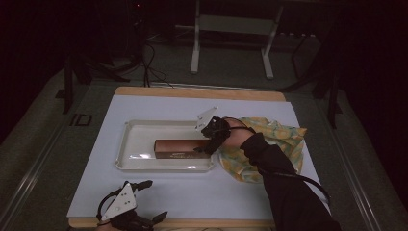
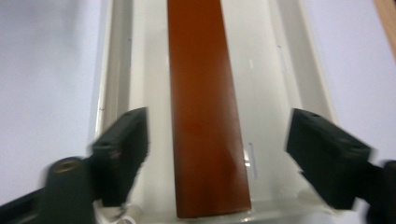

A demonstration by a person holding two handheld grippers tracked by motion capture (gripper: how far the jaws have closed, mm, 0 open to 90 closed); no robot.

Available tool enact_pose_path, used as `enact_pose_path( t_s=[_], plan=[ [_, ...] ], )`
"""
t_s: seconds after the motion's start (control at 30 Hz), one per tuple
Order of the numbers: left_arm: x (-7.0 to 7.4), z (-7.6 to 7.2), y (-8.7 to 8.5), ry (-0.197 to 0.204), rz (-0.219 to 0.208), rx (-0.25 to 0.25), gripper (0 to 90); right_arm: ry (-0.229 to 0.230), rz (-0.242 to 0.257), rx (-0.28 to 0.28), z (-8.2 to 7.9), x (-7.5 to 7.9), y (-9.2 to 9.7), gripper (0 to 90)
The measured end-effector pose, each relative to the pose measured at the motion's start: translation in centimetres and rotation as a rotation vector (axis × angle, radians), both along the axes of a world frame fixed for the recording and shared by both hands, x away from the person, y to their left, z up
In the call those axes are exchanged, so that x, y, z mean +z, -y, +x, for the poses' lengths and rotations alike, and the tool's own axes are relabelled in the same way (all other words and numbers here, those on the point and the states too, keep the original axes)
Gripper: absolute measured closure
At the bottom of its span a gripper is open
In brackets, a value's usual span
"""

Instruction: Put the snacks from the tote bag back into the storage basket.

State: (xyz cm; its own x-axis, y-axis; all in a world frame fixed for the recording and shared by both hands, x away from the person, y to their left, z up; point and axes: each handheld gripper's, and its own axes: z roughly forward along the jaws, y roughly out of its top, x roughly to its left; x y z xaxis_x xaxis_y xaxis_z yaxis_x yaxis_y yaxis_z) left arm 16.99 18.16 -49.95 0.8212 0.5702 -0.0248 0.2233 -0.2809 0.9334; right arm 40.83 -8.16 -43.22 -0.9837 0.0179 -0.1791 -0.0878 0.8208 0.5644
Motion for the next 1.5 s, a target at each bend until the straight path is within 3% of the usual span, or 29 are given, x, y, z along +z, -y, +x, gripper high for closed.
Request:
enact_pose_path(
  t_s=[0.07,0.2,0.37,0.47,0.57,0.8,0.97,1.23,1.27,1.43,1.5],
  plan=[
    [0.0,0.0,0.0,0.0,0.0,-0.001,0.0,-0.006,0.002,-0.022,0.0,0.4,0.4,12.4],
    [0.0,0.0,0.0,-0.002,-0.002,-0.002,0.0,-0.025,0.041,-0.056,0.3,1.2,1.3,11.6],
    [0.0,0.1,0.0,-0.003,-0.004,-0.001,0.0,0.007,0.064,-0.106,0.3,2.1,2.6,11.5],
    [0.0,0.1,0.0,-0.003,-0.003,-0.002,0.0,-0.004,0.079,-0.122,0.5,2.4,3.2,11.5],
    [0.0,0.1,0.1,-0.004,-0.002,-0.003,0.0,0.023,0.091,-0.178,0.5,2.7,4.2,10.8],
    [0.0,0.1,0.1,-0.004,-0.003,-0.003,0.0,0.025,0.129,-0.227,0.4,3.4,6.2,10.8],
    [0.0,0.1,0.1,-0.005,-0.002,-0.005,0.0,0.021,0.151,-0.228,0.1,3.6,7.3,11.1],
    [0.0,0.1,0.1,-0.006,0.0,-0.006,0.0,0.06,0.158,-0.276,-0.6,3.9,9.3,11.1],
    [0.0,0.1,0.1,-0.006,0.001,-0.007,0.0,0.084,0.167,-0.297,-0.8,4.0,9.9,11.1],
    [0.0,0.1,0.2,-0.006,0.003,-0.008,0.0,0.094,0.2,-0.332,-1.2,4.1,10.9,11.1],
    [0.0,0.1,0.2,-0.007,0.004,-0.01,0.0,0.118,0.227,-0.351,-1.5,4.0,11.9,11.1]
  ],
)
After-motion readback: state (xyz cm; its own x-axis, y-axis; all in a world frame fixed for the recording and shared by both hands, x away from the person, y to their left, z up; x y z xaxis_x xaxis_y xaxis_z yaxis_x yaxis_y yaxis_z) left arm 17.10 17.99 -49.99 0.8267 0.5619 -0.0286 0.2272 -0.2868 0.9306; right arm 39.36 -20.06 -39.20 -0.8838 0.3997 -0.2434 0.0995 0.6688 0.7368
